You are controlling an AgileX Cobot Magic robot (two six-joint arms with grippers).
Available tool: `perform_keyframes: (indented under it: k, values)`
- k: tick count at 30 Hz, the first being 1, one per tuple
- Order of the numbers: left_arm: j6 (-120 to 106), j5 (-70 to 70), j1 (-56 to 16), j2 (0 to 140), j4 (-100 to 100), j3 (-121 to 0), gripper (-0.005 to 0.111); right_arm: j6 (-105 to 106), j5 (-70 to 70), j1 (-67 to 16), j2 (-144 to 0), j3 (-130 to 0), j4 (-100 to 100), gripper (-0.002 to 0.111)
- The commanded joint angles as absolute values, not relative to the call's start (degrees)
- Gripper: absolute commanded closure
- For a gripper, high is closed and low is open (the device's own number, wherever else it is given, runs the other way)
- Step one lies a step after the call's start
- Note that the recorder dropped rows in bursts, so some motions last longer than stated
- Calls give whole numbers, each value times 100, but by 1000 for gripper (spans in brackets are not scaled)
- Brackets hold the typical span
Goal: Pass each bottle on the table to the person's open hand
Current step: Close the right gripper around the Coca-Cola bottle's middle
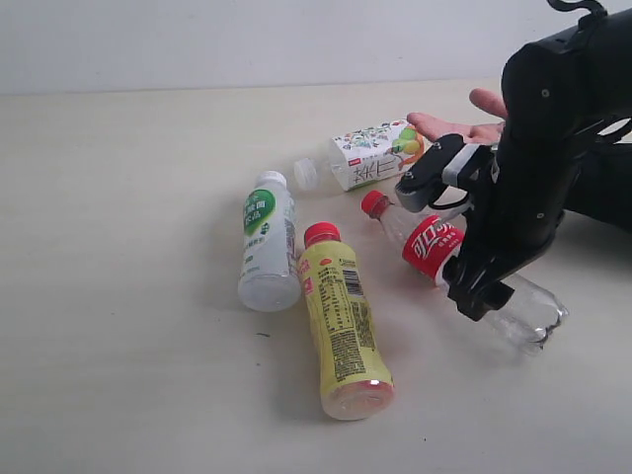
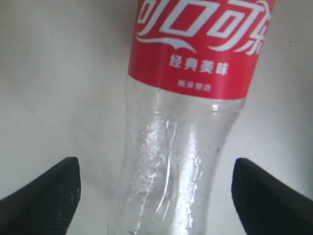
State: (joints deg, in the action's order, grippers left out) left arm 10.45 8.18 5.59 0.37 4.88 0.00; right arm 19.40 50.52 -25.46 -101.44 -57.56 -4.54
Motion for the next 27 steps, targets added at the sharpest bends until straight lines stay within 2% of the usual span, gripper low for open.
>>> perform_keyframes:
  k: [1, 17, 22, 27]
  values:
    - [1077, 803, 564, 0, 469, 0, 100, 1874, 4958, -2566, -10278, -5809, -523, 28]
    - [1077, 803, 564, 0, 469, 0, 100, 1629, 4848, -2566, -10595, -5809, -491, 31]
    - [1077, 803, 564, 0, 469, 0, 100, 1629, 4848, -2566, -10595, -5809, -491, 39]
    - [1077, 803, 564, 0, 469, 0, 100, 1493, 4848, -2566, -10595, -5809, -540, 60]
